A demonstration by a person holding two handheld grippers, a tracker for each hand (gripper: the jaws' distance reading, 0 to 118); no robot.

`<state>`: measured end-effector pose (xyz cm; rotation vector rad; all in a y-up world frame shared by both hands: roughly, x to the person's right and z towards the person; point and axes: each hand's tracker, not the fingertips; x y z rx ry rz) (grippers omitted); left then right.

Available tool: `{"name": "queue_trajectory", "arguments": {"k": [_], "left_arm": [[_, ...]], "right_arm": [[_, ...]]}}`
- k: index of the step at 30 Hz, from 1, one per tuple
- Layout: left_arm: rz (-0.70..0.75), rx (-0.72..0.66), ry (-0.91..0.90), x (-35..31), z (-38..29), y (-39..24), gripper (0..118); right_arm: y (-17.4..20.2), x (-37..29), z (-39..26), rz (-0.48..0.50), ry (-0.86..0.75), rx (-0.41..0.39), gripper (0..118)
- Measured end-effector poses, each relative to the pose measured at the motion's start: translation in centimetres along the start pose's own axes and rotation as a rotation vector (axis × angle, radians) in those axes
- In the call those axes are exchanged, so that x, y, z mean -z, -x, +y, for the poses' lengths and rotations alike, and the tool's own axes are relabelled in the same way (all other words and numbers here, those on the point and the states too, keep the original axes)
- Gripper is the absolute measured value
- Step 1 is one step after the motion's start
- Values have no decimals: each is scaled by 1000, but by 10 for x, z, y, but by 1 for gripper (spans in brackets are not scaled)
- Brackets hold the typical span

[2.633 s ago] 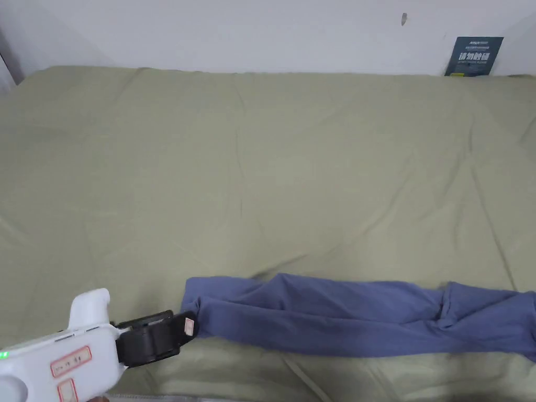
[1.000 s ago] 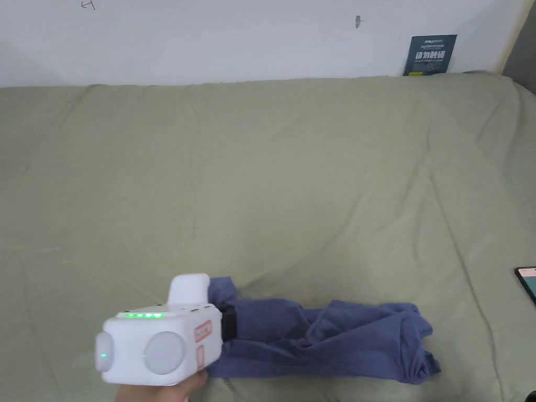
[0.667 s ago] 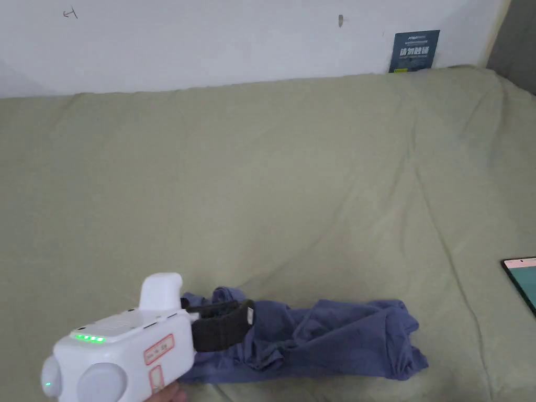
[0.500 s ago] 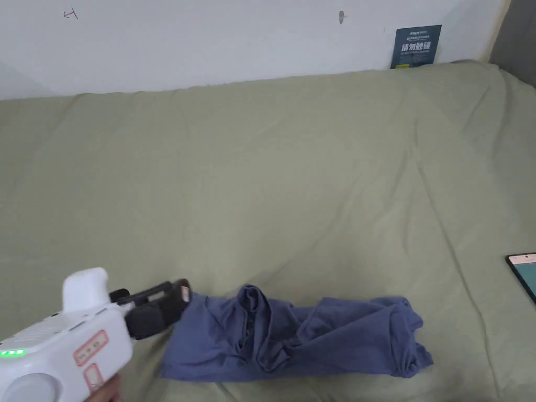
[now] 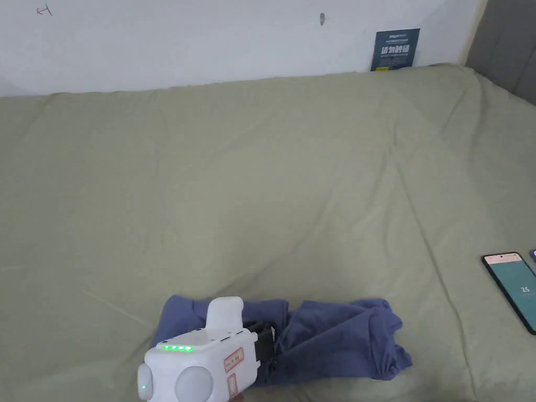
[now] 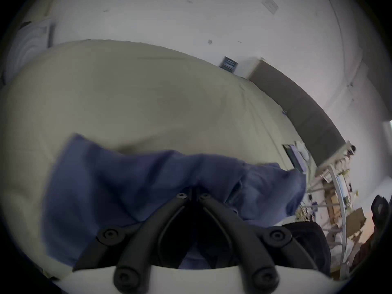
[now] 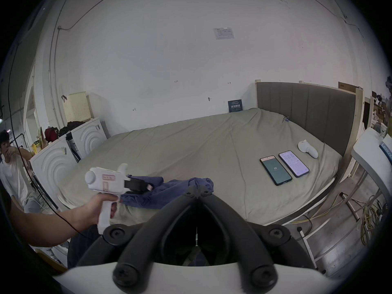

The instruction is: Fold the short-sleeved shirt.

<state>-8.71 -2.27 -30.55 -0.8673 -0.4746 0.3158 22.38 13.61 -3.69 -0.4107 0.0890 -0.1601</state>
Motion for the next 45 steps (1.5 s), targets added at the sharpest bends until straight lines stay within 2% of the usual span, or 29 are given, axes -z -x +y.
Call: {"name": "queue_trajectory", "arguments": {"k": [2,5,9,11,14,15,16,17,18,19,22,24,27,28,30,32,35,37,38,39,40,41,42,43,45], "left_arm": [[81,-4,19,8,-1,3,5],[47,-49,-15,-23,6,19,5],[145,121,-129,-106,7,40,5],[276,178,-162,-140,2,55,5],[351,186,-183,-175,5,73,5],[309,139,-179,-181,6,82,13],[244,92,-168,-179,8,102,35],[173,24,-136,-179,12,115,83],[86,-81,-91,-176,16,132,114],[-10,-216,-26,-172,16,151,118],[-275,-464,-80,-154,15,190,118],[-306,-573,-59,-139,7,219,118],[-482,-779,120,-90,-8,250,118],[-523,-796,154,-74,-14,250,118],[-654,-672,70,-66,-2,235,118],[-621,-665,157,-41,2,214,118],[-515,-511,159,-24,15,193,118],[-443,-562,133,-25,19,188,115],[-384,-580,95,-31,19,189,84],[-216,-561,68,-35,16,191,29],[-100,-557,70,-40,9,158,16],[-40,-569,80,-40,3,167,16],[-289,-678,34,-41,-1,162,16],[-270,-695,26,-48,-1,156,16],[-181,-605,11,-63,0,151,16]], "right_arm": [[0,-1,2,1,-6,-1,0],[-1,3,3,-7,-12,-21,0],[5,6,9,15,-33,-20,0],[12,10,10,31,-43,-27,0],[21,18,10,70,-36,-30,0],[24,20,9,80,-33,-28,0],[27,22,8,94,-29,-25,0],[29,23,8,99,-24,-28,0],[32,23,8,101,-21,-34,0],[35,21,7,103,-22,-46,0],[39,17,5,105,-22,-77,0],[39,16,4,99,-13,-84,0],[37,18,2,93,4,-68,0],[37,20,2,89,9,-65,0],[37,22,3,82,15,-66,0],[37,23,4,72,15,-69,0],[38,26,6,62,20,-66,0],[38,26,6,50,23,-69,0],[36,25,5,48,21,-66,0],[36,25,5,50,21,-61,0],[35,25,4,49,24,-59,0],[35,26,3,47,30,-57,0],[34,27,3,48,38,-57,0],[34,27,2,46,44,-60,0],[34,26,3,42,43,-68,0]]}}
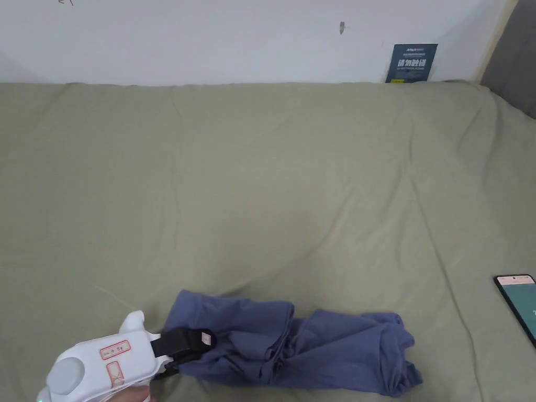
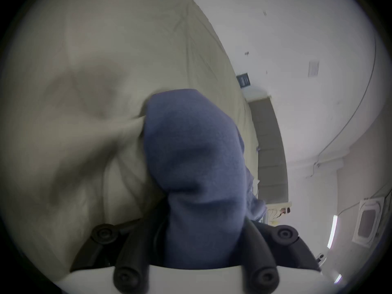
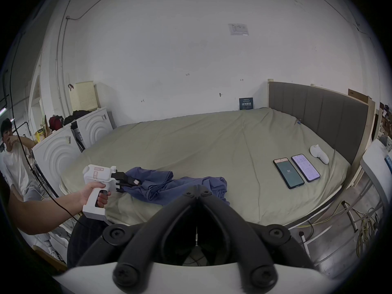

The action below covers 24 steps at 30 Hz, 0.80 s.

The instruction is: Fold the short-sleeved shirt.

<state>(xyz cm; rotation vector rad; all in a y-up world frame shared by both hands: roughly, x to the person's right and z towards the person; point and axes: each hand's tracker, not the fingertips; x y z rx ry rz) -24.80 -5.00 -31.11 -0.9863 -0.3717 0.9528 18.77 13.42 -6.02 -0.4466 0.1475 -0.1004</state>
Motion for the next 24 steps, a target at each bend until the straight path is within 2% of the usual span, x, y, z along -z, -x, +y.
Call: {"name": "queue_trajectory", "arguments": {"k": [2,3,6,7,9,11,16,19,22,24], "left_arm": [[37,37,-63,-25,-1,-6,16],[59,50,-97,-32,20,22,16],[261,181,-205,-78,37,23,16],[324,212,-234,-94,27,-4,16],[414,268,-246,-108,31,-14,16],[419,313,-205,-104,24,-30,16],[494,574,-191,-53,-14,-94,16],[561,723,-120,3,-56,-148,16],[650,874,-63,61,-87,-163,16],[702,926,-22,100,-98,-145,16]], "right_arm": [[-1,-1,1,6,-6,3,0],[-1,-1,1,7,-9,3,0],[-2,-1,0,15,-13,5,0],[-3,0,-1,22,-13,8,0],[-3,3,-4,34,-7,9,0],[-1,6,-6,47,-1,9,0],[2,5,-7,62,-5,7,0],[-1,0,-8,48,-16,-1,0],[-9,-6,-10,33,-22,23,0],[-15,-11,-12,17,-26,34,0]]}}
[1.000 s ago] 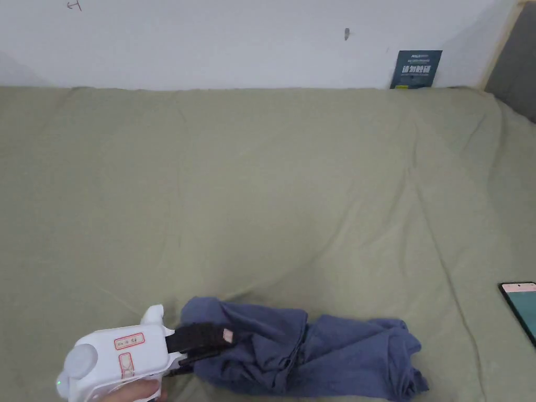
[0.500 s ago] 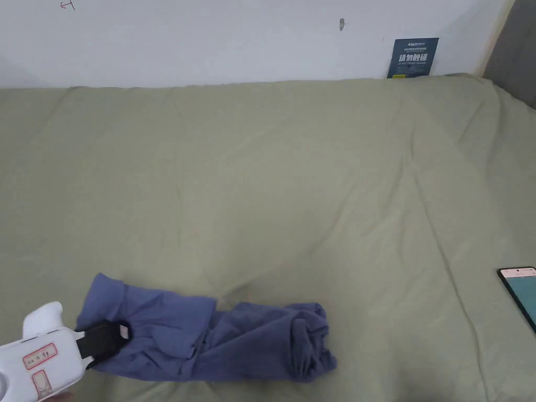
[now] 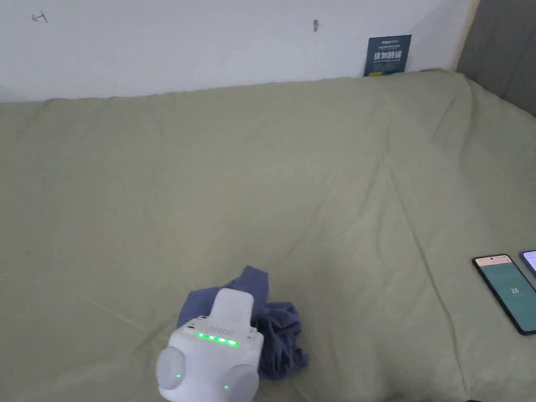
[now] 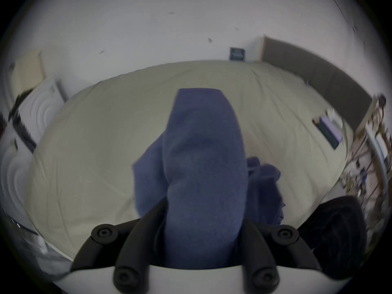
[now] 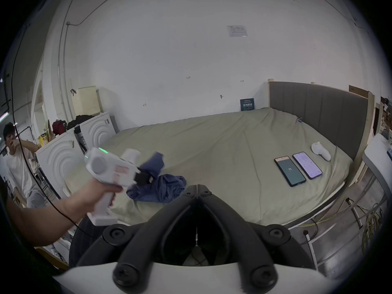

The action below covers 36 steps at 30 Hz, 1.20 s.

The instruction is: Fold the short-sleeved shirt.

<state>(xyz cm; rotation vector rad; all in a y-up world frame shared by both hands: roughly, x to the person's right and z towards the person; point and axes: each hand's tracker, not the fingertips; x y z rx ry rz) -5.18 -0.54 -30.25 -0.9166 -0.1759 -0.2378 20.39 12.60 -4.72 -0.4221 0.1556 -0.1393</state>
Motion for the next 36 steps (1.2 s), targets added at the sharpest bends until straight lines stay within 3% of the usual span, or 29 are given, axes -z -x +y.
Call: {"name": "queue_trajectory", "arguments": {"k": [2,4,7,10,14,15,16,18,22,26,29,36], "left_arm": [[56,55,10,18,-6,-11,20],[16,37,-32,8,-9,-7,43],[-252,-117,-58,-28,-1,28,113],[-523,-166,-228,-77,-4,65,118],[-508,-331,-381,-113,-12,124,118],[-474,-387,-403,-124,-3,124,117],[-451,-453,-400,-120,-4,131,108],[-436,-568,-379,-104,-4,134,6],[-639,-622,-321,-21,-6,121,5],[-740,-618,-196,20,-22,42,5],[-715,-627,-26,44,-29,5,5],[-705,-520,-128,-6,-20,31,5]], "right_arm": [[-6,-4,-1,-15,-4,6,0],[-10,-6,-1,-22,-8,12,0],[-14,-7,-1,-33,-15,9,0],[-17,-3,-3,-24,-12,26,0],[-16,9,-8,-1,12,53,0],[-15,11,-9,5,19,57,0],[-13,12,-9,12,22,57,0],[-10,14,-8,25,28,54,0],[-6,13,-6,27,31,31,0],[-9,7,-3,-7,19,28,0],[-13,4,-2,-27,17,32,0],[-11,12,7,-11,23,17,0]]}}
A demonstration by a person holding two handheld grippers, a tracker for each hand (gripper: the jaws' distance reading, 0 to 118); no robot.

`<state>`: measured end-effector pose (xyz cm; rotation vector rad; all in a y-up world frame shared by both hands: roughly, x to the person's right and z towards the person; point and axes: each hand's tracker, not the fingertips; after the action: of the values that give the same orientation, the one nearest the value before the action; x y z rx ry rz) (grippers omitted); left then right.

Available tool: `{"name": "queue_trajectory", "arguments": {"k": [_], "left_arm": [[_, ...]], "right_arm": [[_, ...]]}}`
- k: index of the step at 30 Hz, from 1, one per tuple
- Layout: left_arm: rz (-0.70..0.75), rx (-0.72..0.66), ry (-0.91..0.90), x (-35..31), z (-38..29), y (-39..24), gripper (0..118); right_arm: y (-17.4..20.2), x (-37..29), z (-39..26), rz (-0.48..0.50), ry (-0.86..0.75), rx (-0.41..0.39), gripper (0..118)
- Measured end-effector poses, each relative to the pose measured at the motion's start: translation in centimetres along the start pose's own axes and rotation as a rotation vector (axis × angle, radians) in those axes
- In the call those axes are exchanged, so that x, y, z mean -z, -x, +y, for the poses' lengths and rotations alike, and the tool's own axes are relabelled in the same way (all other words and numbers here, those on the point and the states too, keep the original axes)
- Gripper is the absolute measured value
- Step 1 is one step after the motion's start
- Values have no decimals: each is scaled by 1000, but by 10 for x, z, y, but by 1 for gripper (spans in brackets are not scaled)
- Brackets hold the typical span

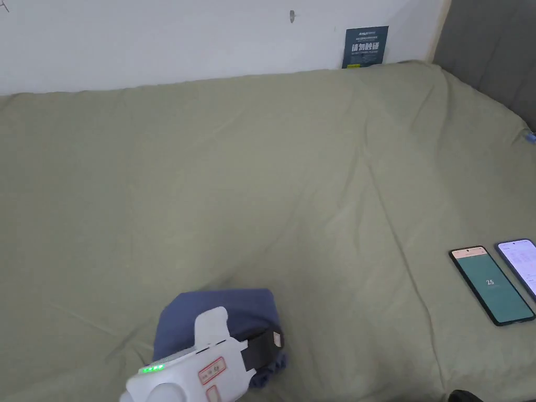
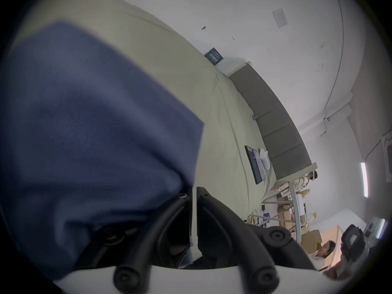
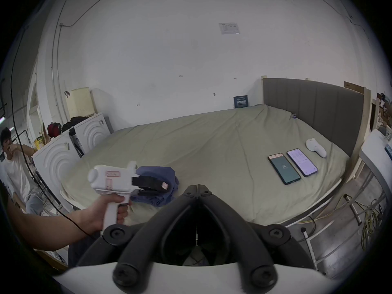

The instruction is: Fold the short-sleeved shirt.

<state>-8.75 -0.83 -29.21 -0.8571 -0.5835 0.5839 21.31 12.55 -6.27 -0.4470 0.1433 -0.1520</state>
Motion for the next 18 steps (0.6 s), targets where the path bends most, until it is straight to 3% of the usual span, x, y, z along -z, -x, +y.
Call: {"name": "queue_trajectory", "arguments": {"k": [6,9,10,13,14,16,18], "left_arm": [[142,132,-142,-131,20,3,5],[269,158,-175,-173,23,13,7],[303,155,-184,-183,22,19,15],[275,62,-189,-196,23,67,108],[267,23,-187,-195,23,76,118],[192,-37,-224,-187,25,77,118],[121,-123,-203,-173,26,97,118]], "right_arm": [[26,75,14,228,74,37,0],[41,151,14,384,162,119,0],[46,178,12,401,192,139,0],[51,250,3,437,307,185,0],[50,270,-3,471,348,212,0],[43,301,-19,464,447,268,0],[35,323,-36,394,575,309,0]]}}
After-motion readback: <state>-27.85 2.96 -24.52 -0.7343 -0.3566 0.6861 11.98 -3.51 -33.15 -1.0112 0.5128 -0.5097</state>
